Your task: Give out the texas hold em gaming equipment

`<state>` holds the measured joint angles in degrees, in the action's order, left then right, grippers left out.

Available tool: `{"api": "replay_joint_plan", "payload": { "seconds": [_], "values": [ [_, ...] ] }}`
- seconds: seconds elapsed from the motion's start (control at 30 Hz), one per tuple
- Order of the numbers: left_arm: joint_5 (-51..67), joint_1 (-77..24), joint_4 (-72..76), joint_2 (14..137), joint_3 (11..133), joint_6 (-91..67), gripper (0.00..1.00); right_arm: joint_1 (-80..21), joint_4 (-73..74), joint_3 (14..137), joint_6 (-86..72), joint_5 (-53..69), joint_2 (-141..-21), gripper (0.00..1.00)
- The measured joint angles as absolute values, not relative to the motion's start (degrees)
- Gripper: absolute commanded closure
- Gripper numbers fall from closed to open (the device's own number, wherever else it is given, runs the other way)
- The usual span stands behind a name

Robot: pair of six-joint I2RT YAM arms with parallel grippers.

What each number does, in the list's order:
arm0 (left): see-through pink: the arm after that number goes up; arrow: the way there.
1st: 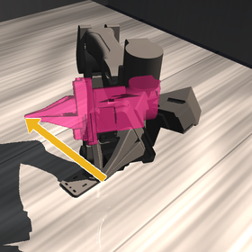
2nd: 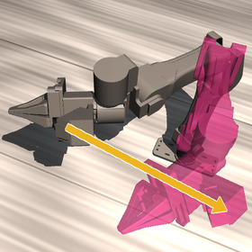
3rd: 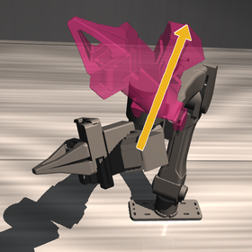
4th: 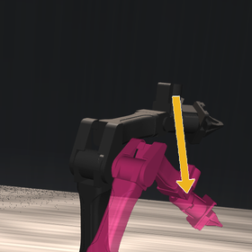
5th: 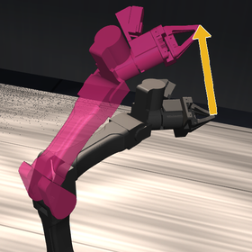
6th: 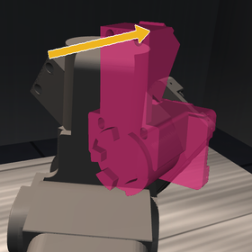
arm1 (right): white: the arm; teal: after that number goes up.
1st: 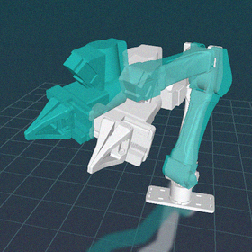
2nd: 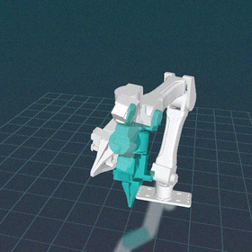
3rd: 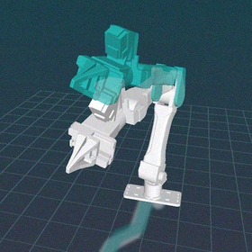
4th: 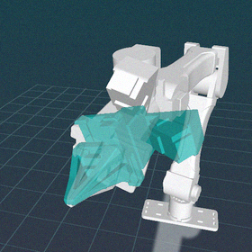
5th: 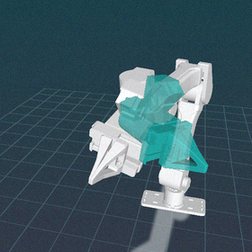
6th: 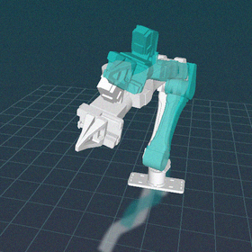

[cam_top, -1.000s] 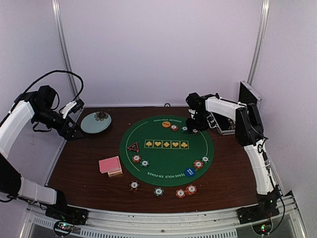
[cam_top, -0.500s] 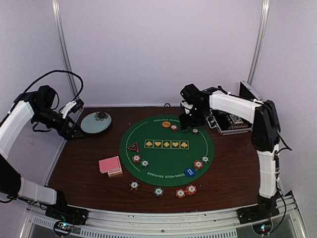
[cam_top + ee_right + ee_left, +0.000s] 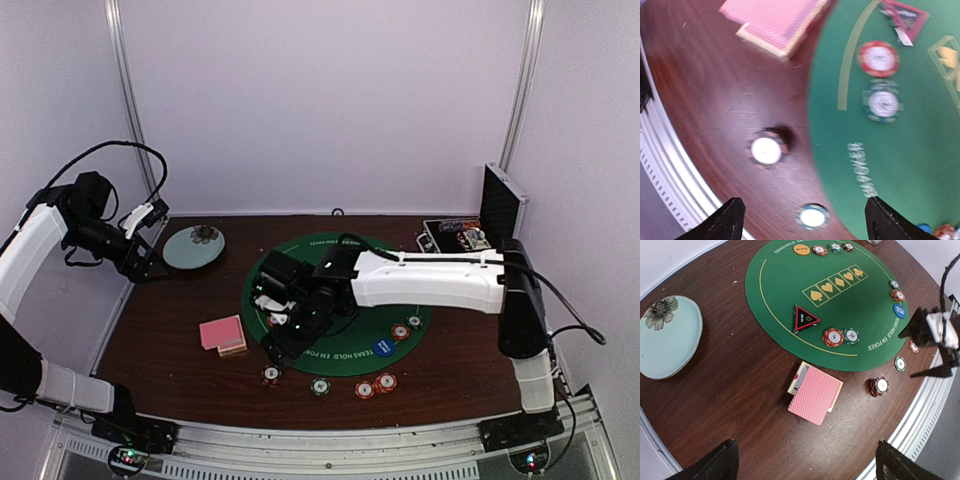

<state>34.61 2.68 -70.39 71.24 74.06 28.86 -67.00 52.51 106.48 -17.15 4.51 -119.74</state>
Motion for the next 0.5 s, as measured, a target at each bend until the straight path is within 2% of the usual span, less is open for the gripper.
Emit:
{"api": "replay_joint_plan", "payload": {
  "seconds": [0.27, 0.5],
  "values": [
    [34.57, 2.68, -70.39, 71.05, 74.06, 28.86, 0.03, -70.87, 54.87, 117.73, -16.03, 8.60, -133.14, 0.12],
    [34.54, 2.68, -70.39, 71.00, 74.06, 28.86, 0.02, -70.85, 56.93, 120.05, -14.85, 8.82, -135.94, 0.21]
  ]
}}
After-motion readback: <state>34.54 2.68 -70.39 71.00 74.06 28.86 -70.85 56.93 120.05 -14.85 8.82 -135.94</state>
